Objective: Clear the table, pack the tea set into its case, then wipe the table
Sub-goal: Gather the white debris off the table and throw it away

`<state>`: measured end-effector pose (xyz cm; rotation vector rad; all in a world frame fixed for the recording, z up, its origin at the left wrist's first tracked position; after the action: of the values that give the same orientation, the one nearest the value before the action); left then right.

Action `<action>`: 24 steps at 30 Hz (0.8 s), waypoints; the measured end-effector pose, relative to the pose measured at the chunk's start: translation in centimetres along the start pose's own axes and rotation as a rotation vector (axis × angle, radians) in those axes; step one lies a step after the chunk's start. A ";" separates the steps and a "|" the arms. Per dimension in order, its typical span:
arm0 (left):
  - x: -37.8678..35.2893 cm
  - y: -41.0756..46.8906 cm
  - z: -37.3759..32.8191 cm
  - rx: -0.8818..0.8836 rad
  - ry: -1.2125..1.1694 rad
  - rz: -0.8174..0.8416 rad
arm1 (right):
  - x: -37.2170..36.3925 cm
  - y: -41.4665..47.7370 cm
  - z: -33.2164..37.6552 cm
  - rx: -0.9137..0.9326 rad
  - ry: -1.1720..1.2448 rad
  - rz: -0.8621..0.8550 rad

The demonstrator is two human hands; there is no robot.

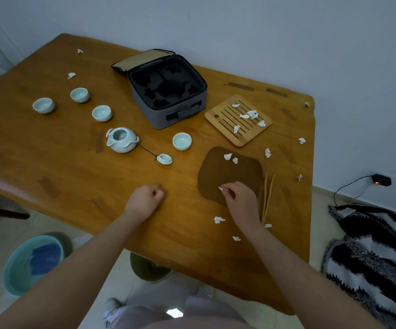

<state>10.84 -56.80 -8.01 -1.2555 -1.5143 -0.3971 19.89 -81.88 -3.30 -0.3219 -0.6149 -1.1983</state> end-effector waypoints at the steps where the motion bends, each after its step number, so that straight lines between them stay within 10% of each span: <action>1: -0.1 -0.2 -0.7 0.060 -0.251 0.004 | 0.0 -0.1 0.7 -0.015 0.057 -0.002; 8: -5.9 -2.6 -6.4 0.485 -1.402 0.246 | -1.1 -0.8 4.8 -0.139 0.433 0.023; 24: -9.1 -2.8 -12.2 0.459 -1.855 0.381 | -1.2 -1.8 6.9 0.015 0.288 0.111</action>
<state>13.45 -71.90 -10.36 -1.4014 -2.3935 1.7514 16.05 -77.85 1.37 -0.1635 -0.3508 -1.1070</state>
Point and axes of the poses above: each hand's wrist, its own y-axis towards the middle knuckle, its own x-axis out of the back of the hand, z = x × y, the point moved 10 cm from there along y, towards the middle knuckle, and after that the axes turned 12 degrees about y, right-handed, at the moved point
